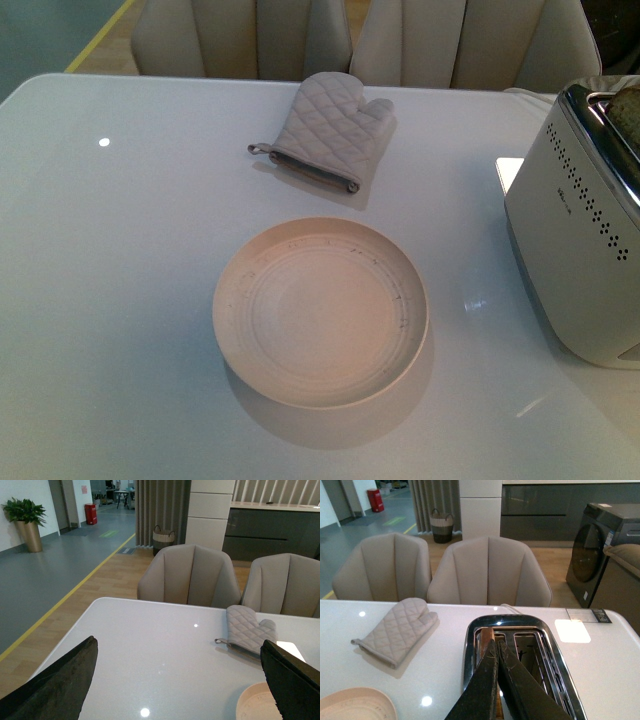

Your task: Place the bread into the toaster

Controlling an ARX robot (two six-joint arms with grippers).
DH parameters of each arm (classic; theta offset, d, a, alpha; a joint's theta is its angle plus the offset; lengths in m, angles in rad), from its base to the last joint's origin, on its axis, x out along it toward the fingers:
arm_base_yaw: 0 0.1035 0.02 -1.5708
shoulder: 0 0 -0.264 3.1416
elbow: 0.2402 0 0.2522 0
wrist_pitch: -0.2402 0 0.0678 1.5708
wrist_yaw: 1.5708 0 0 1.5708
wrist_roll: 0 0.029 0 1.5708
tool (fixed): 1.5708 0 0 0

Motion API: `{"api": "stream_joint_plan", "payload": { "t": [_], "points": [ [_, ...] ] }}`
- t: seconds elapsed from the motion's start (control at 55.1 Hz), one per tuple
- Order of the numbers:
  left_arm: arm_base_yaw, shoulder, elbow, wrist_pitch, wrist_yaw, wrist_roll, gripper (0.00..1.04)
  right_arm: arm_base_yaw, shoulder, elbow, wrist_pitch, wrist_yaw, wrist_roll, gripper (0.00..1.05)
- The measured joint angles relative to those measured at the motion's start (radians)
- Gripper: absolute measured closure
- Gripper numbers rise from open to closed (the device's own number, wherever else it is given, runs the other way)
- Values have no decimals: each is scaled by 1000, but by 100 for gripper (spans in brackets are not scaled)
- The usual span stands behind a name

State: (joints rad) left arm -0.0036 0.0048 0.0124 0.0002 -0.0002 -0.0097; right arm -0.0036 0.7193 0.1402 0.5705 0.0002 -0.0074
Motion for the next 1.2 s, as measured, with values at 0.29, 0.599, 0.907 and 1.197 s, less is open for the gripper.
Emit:
{"api": "stream_joint_plan", "payload": {
  "t": [0.29,0.599,0.907,1.197],
  "points": [
    [0,0,0,0,0,0,7,0,-142,-68,-75,0,0,103],
    [0,0,0,0,0,0,7,0,-279,-122,-143,-1,1,103],
    [0,0,0,0,0,0,7,0,-420,-122,-270,0,1,103],
    [0,0,0,0,0,0,7,0,-514,-122,-364,0,1,103]
  ]
}}
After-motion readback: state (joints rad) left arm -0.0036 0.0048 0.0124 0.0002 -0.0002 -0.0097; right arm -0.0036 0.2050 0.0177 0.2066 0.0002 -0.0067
